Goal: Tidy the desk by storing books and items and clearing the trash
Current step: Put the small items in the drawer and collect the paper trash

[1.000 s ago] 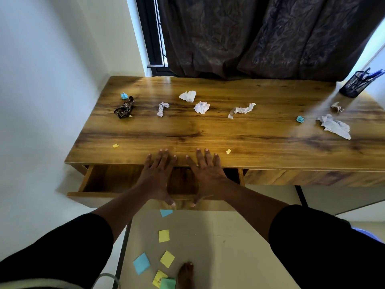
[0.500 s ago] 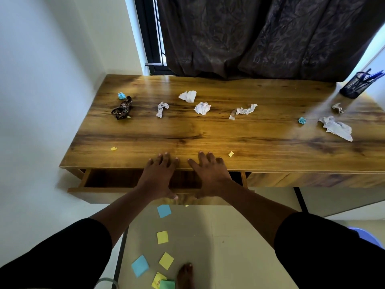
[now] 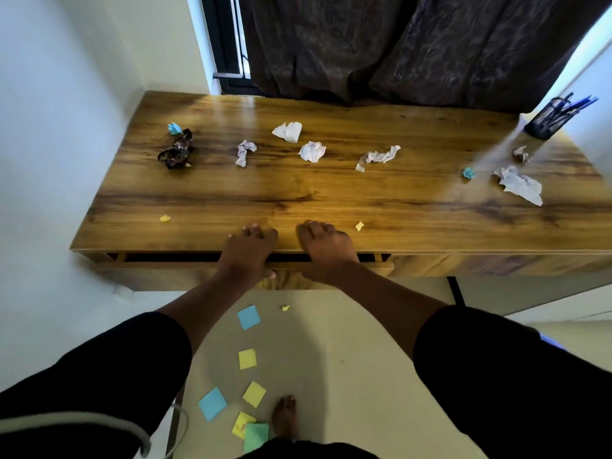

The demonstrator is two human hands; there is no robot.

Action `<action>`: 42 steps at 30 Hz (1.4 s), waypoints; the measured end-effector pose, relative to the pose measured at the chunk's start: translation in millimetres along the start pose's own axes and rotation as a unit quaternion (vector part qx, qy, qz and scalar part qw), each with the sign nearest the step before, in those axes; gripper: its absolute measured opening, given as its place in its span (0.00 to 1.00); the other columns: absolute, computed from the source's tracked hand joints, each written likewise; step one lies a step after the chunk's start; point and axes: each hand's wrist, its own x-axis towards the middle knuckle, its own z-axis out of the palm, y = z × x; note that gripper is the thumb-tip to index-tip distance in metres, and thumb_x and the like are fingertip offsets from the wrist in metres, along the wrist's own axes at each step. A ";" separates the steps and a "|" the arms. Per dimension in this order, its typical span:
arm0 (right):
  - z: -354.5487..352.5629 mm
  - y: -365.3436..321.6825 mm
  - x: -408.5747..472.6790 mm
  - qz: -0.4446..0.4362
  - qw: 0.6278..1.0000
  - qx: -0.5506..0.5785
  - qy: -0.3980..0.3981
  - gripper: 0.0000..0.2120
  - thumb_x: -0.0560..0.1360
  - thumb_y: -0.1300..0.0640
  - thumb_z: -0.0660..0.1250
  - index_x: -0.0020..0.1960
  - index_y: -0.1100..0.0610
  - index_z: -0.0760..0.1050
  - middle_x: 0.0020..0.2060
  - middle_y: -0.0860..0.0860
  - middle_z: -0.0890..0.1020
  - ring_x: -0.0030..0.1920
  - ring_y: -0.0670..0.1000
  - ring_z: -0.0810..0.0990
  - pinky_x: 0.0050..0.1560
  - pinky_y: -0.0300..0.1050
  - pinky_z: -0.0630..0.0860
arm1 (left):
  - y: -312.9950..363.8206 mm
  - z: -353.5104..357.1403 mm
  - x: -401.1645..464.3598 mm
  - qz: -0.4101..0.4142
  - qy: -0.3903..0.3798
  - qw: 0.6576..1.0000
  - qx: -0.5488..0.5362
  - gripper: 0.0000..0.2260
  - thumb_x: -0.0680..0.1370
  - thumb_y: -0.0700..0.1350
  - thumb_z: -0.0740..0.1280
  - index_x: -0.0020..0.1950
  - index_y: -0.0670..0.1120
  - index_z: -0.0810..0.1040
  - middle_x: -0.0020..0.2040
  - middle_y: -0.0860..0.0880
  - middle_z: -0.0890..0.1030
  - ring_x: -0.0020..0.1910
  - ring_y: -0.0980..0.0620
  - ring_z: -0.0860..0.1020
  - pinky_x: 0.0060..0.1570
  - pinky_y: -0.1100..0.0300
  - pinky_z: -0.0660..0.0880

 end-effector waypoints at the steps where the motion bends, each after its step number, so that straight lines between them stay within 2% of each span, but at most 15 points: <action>1: -0.8 -0.8 0.5 0.002 1.000 0.001 0.000 0.45 0.65 0.40 0.77 0.75 0.54 0.62 0.71 0.54 0.68 0.65 0.60 0.73 0.55 0.55 0.80 | -0.4 -0.3 0.4 0.002 0.003 1.000 0.005 0.41 0.71 0.62 0.75 0.76 0.49 0.60 0.77 0.38 0.67 0.74 0.36 0.69 0.63 0.41 0.74; 5: -7.2 -4.3 2.7 -0.003 1.000 0.001 0.005 0.39 0.67 0.44 0.78 0.72 0.54 0.67 0.69 0.54 0.72 0.63 0.58 0.76 0.52 0.52 0.79 | -2.3 -0.8 3.5 0.019 0.019 0.999 0.024 0.40 0.72 0.61 0.75 0.75 0.46 0.62 0.73 0.37 0.73 0.69 0.37 0.75 0.56 0.48 0.77; 8: -11.1 -6.5 2.7 -0.002 1.000 -0.004 0.012 0.34 0.67 0.46 0.77 0.69 0.53 0.70 0.64 0.54 0.74 0.58 0.57 0.79 0.45 0.49 0.78 | 1.5 -4.8 4.3 0.029 0.035 0.999 0.030 0.35 0.72 0.58 0.76 0.72 0.45 0.66 0.64 0.38 0.79 0.60 0.40 0.80 0.51 0.51 0.78; 11: -12.4 -9.0 2.0 0.000 1.000 -0.007 0.012 0.30 0.68 0.48 0.77 0.67 0.53 0.71 0.61 0.54 0.75 0.52 0.57 0.81 0.41 0.49 0.78 | 6.9 -8.0 5.4 0.029 0.029 0.998 0.042 0.32 0.73 0.53 0.77 0.70 0.43 0.68 0.58 0.39 0.82 0.56 0.41 0.81 0.50 0.52 0.78; 21: -18.9 -11.1 8.6 -0.012 1.000 -0.027 0.003 0.28 0.72 0.48 0.73 0.69 0.52 0.68 0.62 0.55 0.75 0.50 0.56 0.82 0.37 0.47 0.74 | 10.7 -12.4 13.8 0.040 0.020 0.994 0.097 0.26 0.78 0.46 0.71 0.72 0.41 0.69 0.58 0.41 0.83 0.58 0.40 0.81 0.53 0.53 0.78; 26: -19.2 -8.4 11.9 -0.032 0.998 -0.045 0.010 0.27 0.74 0.47 0.72 0.70 0.52 0.68 0.62 0.56 0.75 0.51 0.58 0.81 0.37 0.47 0.70 | 8.4 -9.5 19.5 0.063 0.028 0.991 0.116 0.27 0.79 0.46 0.70 0.74 0.40 0.65 0.60 0.41 0.82 0.59 0.40 0.81 0.55 0.52 0.77; 31: -12.0 -11.8 10.3 -0.017 0.999 -0.024 0.026 0.27 0.74 0.49 0.74 0.69 0.50 0.69 0.62 0.55 0.75 0.51 0.56 0.81 0.36 0.47 0.72 | 2.5 -7.2 14.8 0.083 0.022 0.991 0.099 0.29 0.75 0.49 0.75 0.71 0.41 0.70 0.55 0.41 0.84 0.52 0.42 0.83 0.45 0.55 0.78; 34: -10.4 -10.5 13.8 -0.025 0.999 -0.026 0.028 0.27 0.74 0.47 0.74 0.70 0.50 0.69 0.63 0.56 0.75 0.51 0.57 0.81 0.37 0.47 0.72 | 0.0 -2.9 17.1 0.088 0.043 0.990 0.099 0.29 0.71 0.50 0.78 0.68 0.41 0.75 0.50 0.42 0.85 0.48 0.44 0.84 0.42 0.56 0.79; 38: -4.8 -5.8 15.1 -0.035 0.998 -0.023 0.036 0.26 0.74 0.47 0.73 0.69 0.51 0.71 0.65 0.56 0.76 0.53 0.59 0.82 0.41 0.50 0.78 | -1.5 8.4 18.6 0.070 0.062 0.993 0.072 0.31 0.57 0.51 0.86 0.55 0.43 0.82 0.39 0.43 0.84 0.35 0.45 0.83 0.30 0.56 0.76; 42: -0.9 2.0 16.7 -0.070 0.996 -0.032 0.050 0.23 0.75 0.45 0.71 0.67 0.52 0.73 0.64 0.56 0.77 0.52 0.58 0.82 0.45 0.49 0.77 | 1.0 14.7 18.3 0.057 0.088 0.992 0.065 0.29 0.54 0.50 0.87 0.51 0.44 0.84 0.37 0.43 0.84 0.33 0.46 0.83 0.29 0.57 0.76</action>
